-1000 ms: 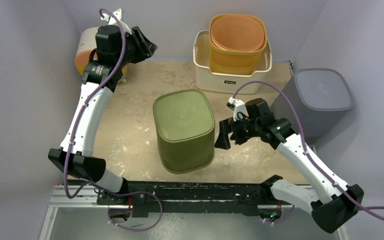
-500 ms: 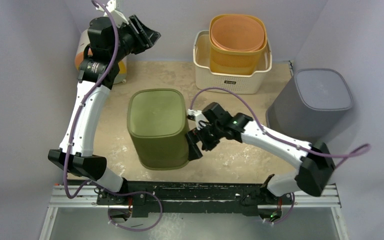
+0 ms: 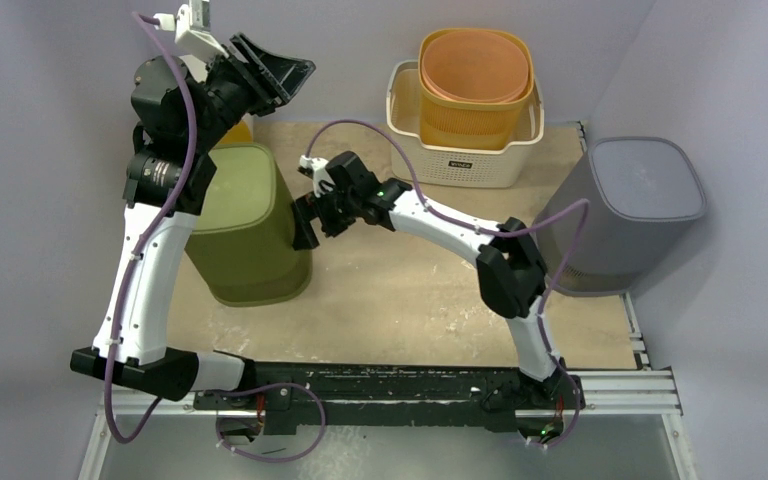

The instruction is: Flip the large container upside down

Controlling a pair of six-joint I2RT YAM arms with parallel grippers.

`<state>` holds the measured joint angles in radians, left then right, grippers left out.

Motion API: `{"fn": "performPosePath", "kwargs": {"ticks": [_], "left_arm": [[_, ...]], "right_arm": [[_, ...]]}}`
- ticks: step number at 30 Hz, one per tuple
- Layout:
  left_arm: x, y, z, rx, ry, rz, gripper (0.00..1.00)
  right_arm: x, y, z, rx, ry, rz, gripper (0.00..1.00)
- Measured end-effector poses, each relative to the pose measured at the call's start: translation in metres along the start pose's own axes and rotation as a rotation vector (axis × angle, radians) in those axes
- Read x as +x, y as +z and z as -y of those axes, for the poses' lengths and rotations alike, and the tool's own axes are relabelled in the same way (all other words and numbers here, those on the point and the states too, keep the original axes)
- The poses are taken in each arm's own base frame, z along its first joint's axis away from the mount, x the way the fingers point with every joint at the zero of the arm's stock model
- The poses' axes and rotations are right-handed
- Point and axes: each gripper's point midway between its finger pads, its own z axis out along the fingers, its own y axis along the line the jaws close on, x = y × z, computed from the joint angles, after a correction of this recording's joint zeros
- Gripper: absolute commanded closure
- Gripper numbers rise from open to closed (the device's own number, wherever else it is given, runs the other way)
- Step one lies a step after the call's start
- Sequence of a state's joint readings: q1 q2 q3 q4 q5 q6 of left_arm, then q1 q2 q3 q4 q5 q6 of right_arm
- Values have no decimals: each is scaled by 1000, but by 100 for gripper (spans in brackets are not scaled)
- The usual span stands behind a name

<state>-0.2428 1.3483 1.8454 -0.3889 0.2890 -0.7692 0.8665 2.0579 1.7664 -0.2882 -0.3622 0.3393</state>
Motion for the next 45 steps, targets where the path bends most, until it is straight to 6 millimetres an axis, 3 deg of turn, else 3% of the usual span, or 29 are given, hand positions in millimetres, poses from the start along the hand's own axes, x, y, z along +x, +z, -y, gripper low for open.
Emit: {"fn": "performPosePath", "kwargs": {"ticks": [7, 14, 18, 23, 25, 28, 34, 40, 45], "left_arm": [[11, -2, -5, 1, -13, -29, 53], [26, -4, -15, -19, -25, -66, 53], [30, -6, -15, -18, -21, -80, 53], [37, -10, -18, -35, -29, -113, 52], [38, -10, -18, -33, -30, -117, 52], [39, -11, -17, -28, -31, -119, 53], [46, -14, -21, -30, -38, -133, 53], [54, -20, -25, -39, -51, -145, 52], [62, -31, -26, -39, -53, -152, 53]], "right_arm": [[-39, 46, -11, -49, -11, 76, 0], [-53, 78, -34, -102, 2, 111, 0], [-36, 74, -37, -63, 13, 92, 0], [-2, 41, -45, -10, 35, 46, 0], [-2, 30, -56, -14, 24, 55, 0], [-6, 28, -80, -49, -8, 79, 0], [4, 69, -111, -101, -37, 58, 0], [11, 115, -96, -91, -13, 44, 0], [-9, 137, -93, -128, -46, 127, 0]]}}
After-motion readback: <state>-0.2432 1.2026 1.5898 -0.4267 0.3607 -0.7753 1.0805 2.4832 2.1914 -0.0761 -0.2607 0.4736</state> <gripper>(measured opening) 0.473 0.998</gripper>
